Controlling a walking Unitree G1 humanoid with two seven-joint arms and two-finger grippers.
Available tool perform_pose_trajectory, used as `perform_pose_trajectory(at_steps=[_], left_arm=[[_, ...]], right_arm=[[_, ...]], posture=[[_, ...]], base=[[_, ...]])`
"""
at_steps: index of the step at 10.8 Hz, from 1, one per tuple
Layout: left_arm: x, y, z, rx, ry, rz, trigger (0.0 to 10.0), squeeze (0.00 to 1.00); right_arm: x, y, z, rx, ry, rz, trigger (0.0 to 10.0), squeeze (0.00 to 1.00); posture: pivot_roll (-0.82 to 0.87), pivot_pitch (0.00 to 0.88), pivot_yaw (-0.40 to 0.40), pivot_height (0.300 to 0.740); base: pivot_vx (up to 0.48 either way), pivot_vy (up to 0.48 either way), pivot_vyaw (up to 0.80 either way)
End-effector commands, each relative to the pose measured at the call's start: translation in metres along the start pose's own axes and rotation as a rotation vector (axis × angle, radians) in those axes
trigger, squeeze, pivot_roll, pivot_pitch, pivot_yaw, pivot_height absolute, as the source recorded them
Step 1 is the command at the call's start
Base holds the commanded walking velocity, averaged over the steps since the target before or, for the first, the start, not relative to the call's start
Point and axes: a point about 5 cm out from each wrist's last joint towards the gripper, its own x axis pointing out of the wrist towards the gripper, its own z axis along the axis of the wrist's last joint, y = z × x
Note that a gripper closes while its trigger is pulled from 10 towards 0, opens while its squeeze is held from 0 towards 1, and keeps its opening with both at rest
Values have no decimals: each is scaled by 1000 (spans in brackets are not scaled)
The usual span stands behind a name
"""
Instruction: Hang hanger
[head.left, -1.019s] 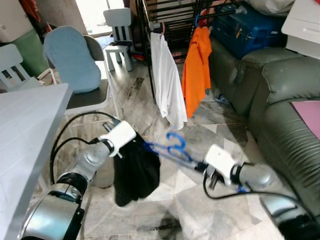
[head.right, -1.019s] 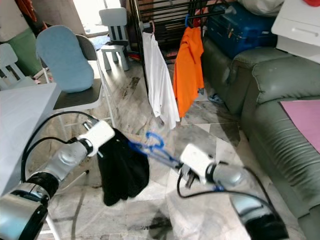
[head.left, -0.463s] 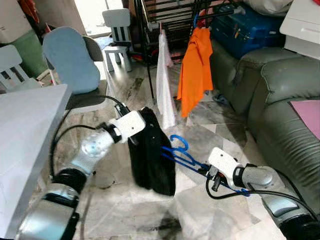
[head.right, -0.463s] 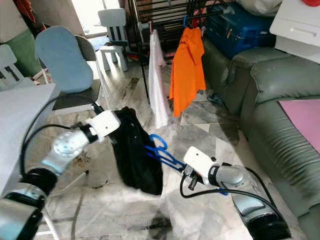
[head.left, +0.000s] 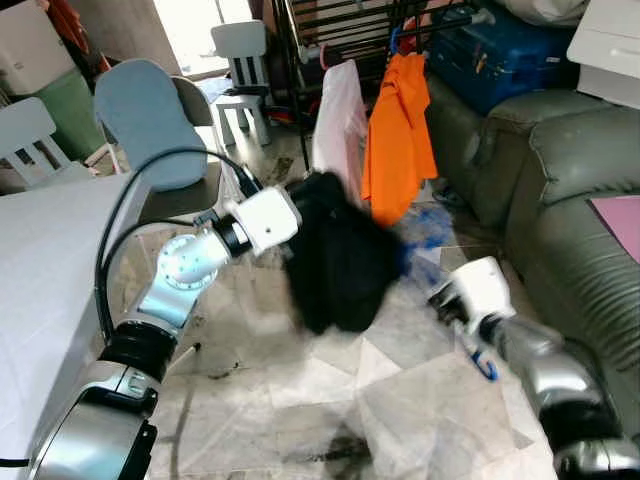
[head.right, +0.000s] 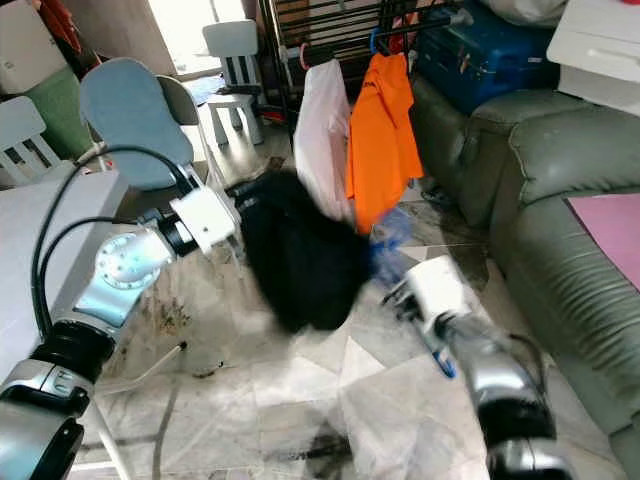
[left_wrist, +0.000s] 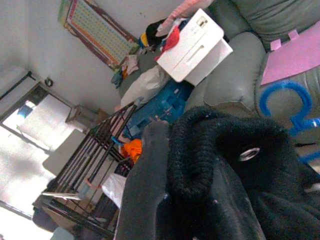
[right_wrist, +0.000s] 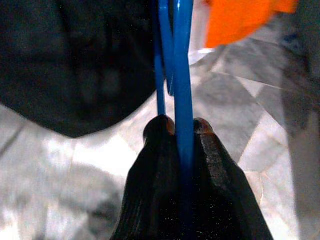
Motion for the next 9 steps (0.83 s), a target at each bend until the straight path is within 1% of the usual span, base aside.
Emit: perform_pose_trajectory(at_steps=[1, 2, 3, 4, 5, 6, 7, 8, 9], left_arm=[[-4, 16, 7, 5, -33, 66, 10000, 0], [-6, 11, 5, -30, -16, 71, 10000, 0], [-8, -15, 3, -100, -4, 31, 10000, 0], [-7, -29, 3, -129, 1, -1, 10000, 0], [0, -64, 4, -138, 9, -93, 10000, 0], [3, -70, 6, -123, 4, -111, 10000, 0], [14, -74, 15, -159, -19, -73, 10000, 0], [20, -85, 23, -189, -45, -102, 10000, 0], [21, -92, 26, -209, -58, -131, 10000, 0]], right_arm=[[2, -4, -2, 71, 17, -48, 10000, 0], [4, -11, 5, 167, -10, -101, 10000, 0], [6, -19, 22, 321, -81, -157, 10000, 0], [8, -18, 31, 450, -116, -134, 10000, 0], [13, 4, 56, 510, -171, 39, 10000, 0], [14, 13, 60, 483, -170, 93, 10000, 0], [15, 24, 76, 494, -225, 125, 10000, 0], [16, 15, 90, 755, -301, 69, 10000, 0], [17, 13, 90, 802, -294, 28, 10000, 0]], posture=[[-150, 0, 159, 740], [-151, 0, 155, 740], [-158, 0, 154, 740], [-163, 0, 149, 740], [-167, 0, 138, 740], [-172, 0, 131, 740], [-179, 0, 125, 740], [-184, 0, 121, 740], [-189, 0, 120, 740]], base=[[0, 0, 0], [0, 0, 0], [0, 0, 0], [0, 0, 0], [0, 0, 0], [0, 0, 0], [0, 0, 0], [0, 0, 0], [0, 0, 0]])
